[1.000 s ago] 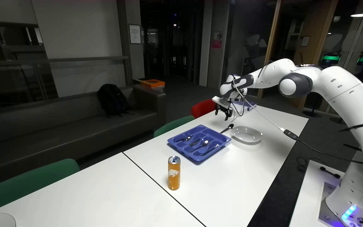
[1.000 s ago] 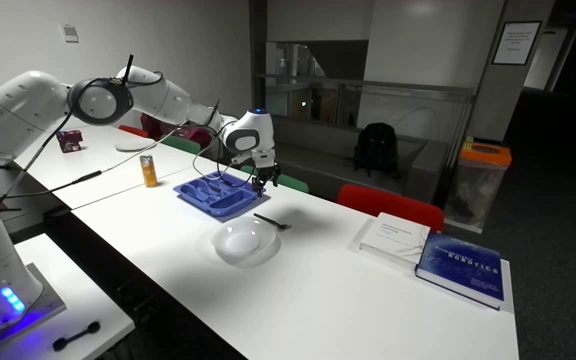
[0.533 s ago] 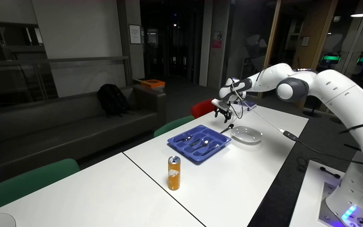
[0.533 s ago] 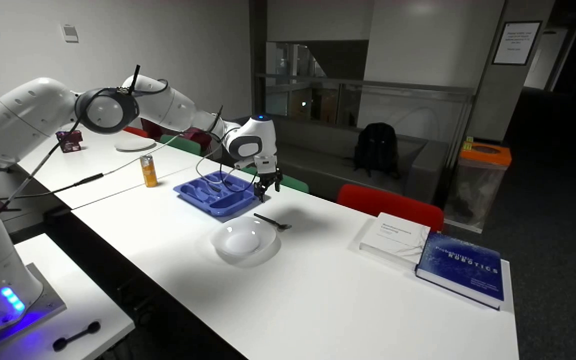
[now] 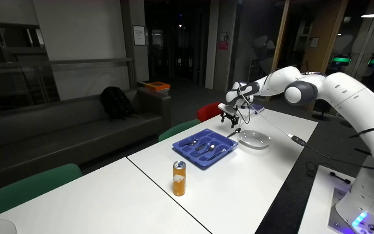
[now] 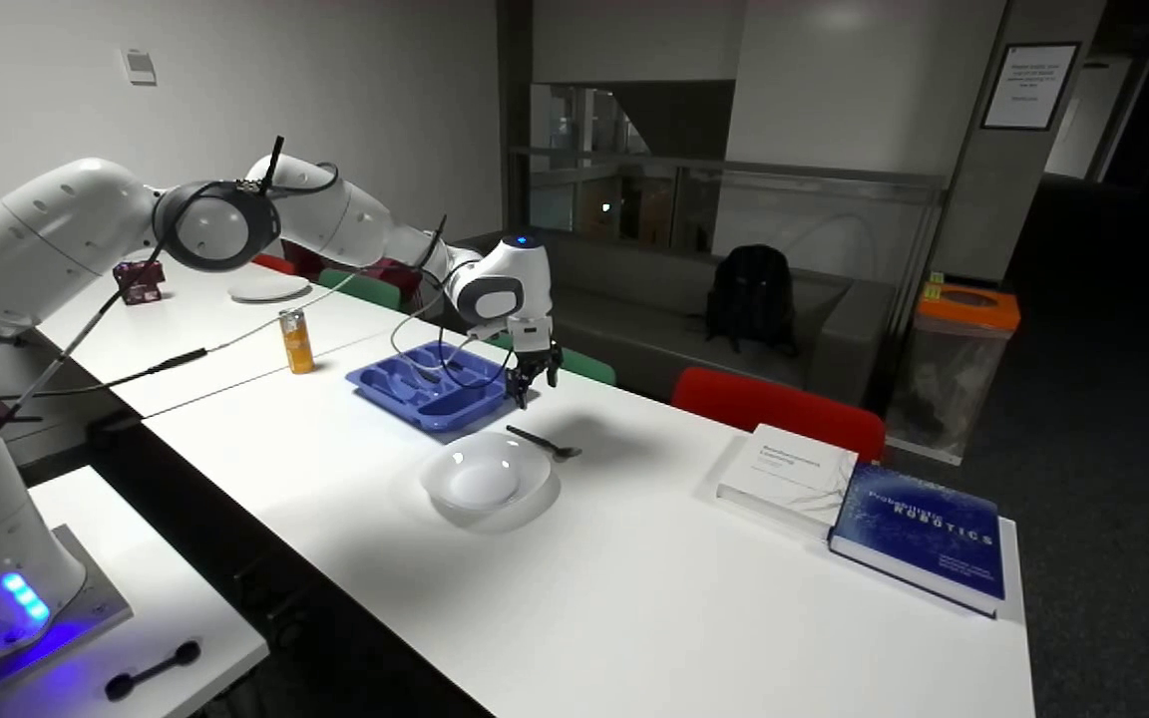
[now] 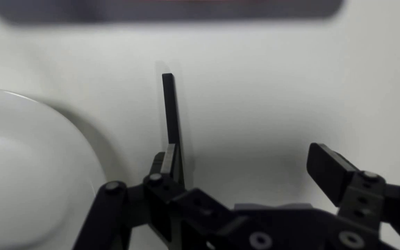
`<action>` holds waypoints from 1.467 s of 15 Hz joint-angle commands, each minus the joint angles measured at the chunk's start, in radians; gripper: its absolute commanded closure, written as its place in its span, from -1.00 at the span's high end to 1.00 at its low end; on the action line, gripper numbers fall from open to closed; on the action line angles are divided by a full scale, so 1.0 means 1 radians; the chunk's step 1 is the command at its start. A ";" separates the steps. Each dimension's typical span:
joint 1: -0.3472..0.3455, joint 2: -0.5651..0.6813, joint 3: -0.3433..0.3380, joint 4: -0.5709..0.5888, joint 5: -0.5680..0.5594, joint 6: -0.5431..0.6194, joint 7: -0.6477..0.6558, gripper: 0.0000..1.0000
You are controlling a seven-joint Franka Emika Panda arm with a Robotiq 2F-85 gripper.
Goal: Pick up the spoon from the table and put it in the blue plate.
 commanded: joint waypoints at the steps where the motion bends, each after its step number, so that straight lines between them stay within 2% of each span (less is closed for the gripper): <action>1: 0.003 0.004 -0.005 -0.002 -0.001 0.014 0.052 1.00; 14: 0.018 0.057 -0.032 0.018 -0.044 0.000 0.172 1.00; 15: 0.020 0.061 -0.033 0.021 -0.047 -0.001 0.174 0.57; 17: 0.026 0.066 -0.037 0.022 -0.056 -0.002 0.183 0.37; 22: 0.037 0.067 -0.045 0.024 -0.082 -0.009 0.204 -0.39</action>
